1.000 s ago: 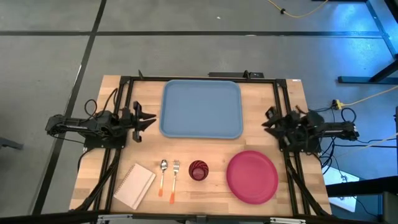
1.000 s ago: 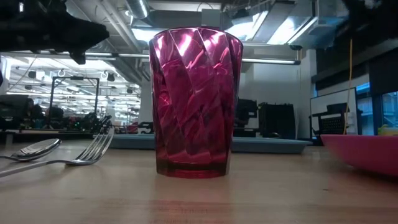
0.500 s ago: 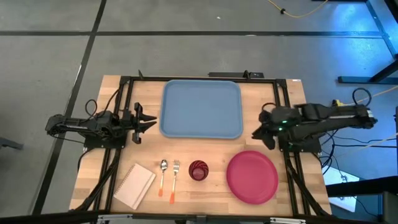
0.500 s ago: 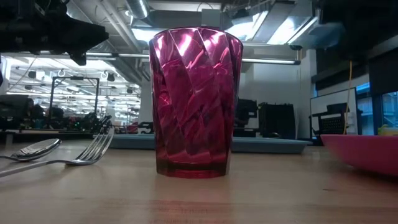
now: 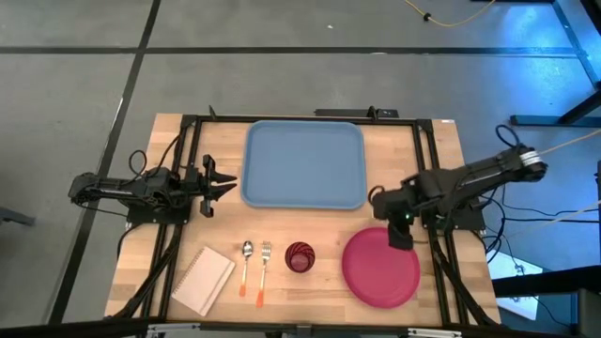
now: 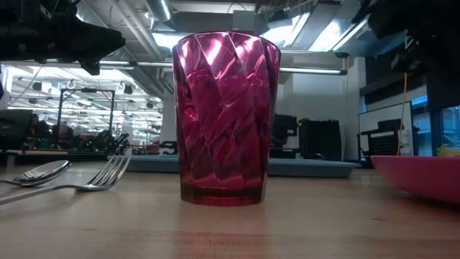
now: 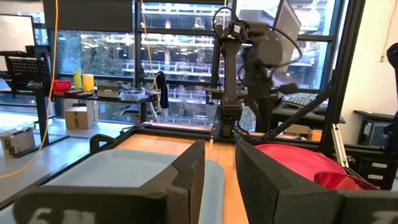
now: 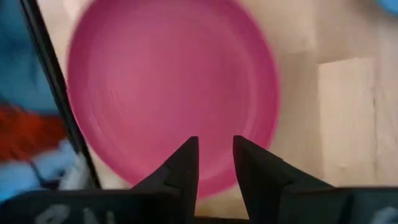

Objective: Pick and place plate/cup/fork/spoon on tray
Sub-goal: Put the pink plate on the bottom middle of the blue serving tray

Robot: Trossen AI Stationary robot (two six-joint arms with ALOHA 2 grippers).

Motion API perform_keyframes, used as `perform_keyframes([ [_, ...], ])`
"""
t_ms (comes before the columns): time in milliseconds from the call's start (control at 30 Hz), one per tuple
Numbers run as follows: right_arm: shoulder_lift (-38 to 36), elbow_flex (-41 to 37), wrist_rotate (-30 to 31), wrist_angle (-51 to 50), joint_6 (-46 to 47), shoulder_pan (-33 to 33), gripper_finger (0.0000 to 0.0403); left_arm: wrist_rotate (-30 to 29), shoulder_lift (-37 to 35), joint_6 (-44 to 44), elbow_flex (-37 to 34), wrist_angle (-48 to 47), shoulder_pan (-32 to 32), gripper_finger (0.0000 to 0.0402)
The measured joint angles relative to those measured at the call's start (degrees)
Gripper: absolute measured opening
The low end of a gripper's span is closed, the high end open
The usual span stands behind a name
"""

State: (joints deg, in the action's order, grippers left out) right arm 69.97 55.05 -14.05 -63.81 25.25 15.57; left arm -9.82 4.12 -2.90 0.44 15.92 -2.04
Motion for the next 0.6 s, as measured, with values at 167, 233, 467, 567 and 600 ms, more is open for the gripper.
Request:
perform_keyframes([
  [167, 2.63, -0.02, 13.23, 0.07, -3.5, 2.59, 0.0104, 0.0, 0.0, -0.02, -0.02, 0.0, 0.0, 0.0082],
  [233, 3.45, -0.02, 16.35, 0.14, -3.22, 2.97, 0.0104, 0.0, 0.0, -0.02, 0.0, 0.0, 0.0, 0.0082],
  [467, 6.43, -0.04, 16.99, 0.96, -2.36, 3.07, 0.0104, 0.0, 0.0, 0.02, -0.02, 0.0, 0.0, 0.0082],
  [567, 8.34, -0.06, 17.02, 1.43, -3.48, 3.07, 0.0104, 0.0, 0.0, 0.04, -0.02, 0.0, 0.0, 0.0082],
  [600, 9.06, -0.07, 17.04, 1.83, -4.19, 3.07, 0.0104, 0.02, 0.0, 0.04, -0.02, -0.02, 0.0, 0.0082],
])
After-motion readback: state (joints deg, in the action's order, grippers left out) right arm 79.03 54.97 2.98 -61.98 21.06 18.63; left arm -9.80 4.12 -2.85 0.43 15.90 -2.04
